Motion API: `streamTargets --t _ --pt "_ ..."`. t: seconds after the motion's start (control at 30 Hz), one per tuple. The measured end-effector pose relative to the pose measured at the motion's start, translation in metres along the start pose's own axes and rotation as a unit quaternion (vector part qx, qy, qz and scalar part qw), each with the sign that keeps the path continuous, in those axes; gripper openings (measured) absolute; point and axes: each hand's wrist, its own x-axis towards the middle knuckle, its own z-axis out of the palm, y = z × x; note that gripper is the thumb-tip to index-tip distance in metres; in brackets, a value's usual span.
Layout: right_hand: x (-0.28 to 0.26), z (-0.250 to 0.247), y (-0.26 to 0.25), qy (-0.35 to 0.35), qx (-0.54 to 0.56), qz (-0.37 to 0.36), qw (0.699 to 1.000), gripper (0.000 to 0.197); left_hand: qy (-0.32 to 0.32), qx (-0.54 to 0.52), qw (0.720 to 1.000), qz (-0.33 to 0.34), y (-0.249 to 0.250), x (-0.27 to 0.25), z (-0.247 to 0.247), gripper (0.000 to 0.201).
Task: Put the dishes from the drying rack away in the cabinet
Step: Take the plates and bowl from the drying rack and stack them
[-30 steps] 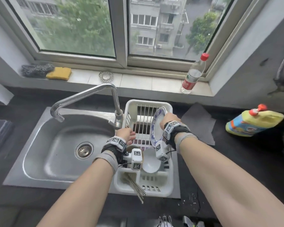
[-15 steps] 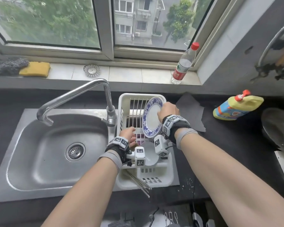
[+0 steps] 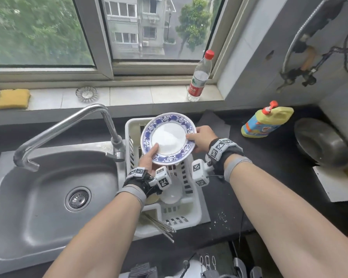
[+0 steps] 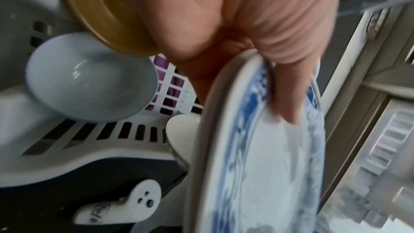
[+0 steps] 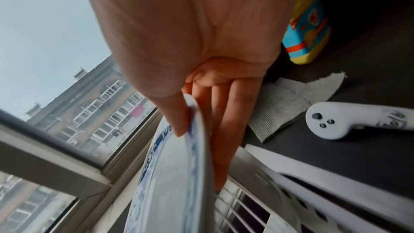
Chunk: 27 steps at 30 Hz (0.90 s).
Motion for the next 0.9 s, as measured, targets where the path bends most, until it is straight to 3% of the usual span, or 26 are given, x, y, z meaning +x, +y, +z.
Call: streamTargets --t 0.1,0.17,0.27,0.33,0.43,0.6,0.9 --pt "0.008 0.013 -0.003 -0.055 0.051 0.009 0.997 0.025 0.005 -0.041 0.999 0.017 0.016 -0.014 -0.008 0.049" --pt "0.014 0.026 -0.004 -0.062 0.01 -0.014 0.998 0.03 0.036 -0.049 0.998 0.017 0.023 -0.02 -0.013 0.04" --pt "0.024 0.038 -0.002 0.03 -0.119 -0.056 0.991 0.054 0.098 -0.075 0.992 0.032 0.032 -0.024 -0.026 0.032" --pt "0.028 0.042 0.0 0.096 -0.162 -0.051 0.981 0.065 0.145 -0.074 0.986 0.046 0.035 -0.025 -0.036 0.04" --pt "0.034 0.05 0.007 0.108 -0.209 -0.02 0.972 0.082 0.197 -0.055 0.977 0.058 0.03 -0.026 -0.047 0.041" --pt "0.038 0.06 0.021 0.067 -0.288 0.005 0.955 0.042 0.241 -0.044 0.968 0.054 0.014 -0.022 -0.062 0.038" --pt "0.025 0.022 -0.004 0.098 -0.333 -0.021 0.938 0.039 0.261 -0.054 0.963 0.045 -0.002 -0.006 -0.072 0.041"
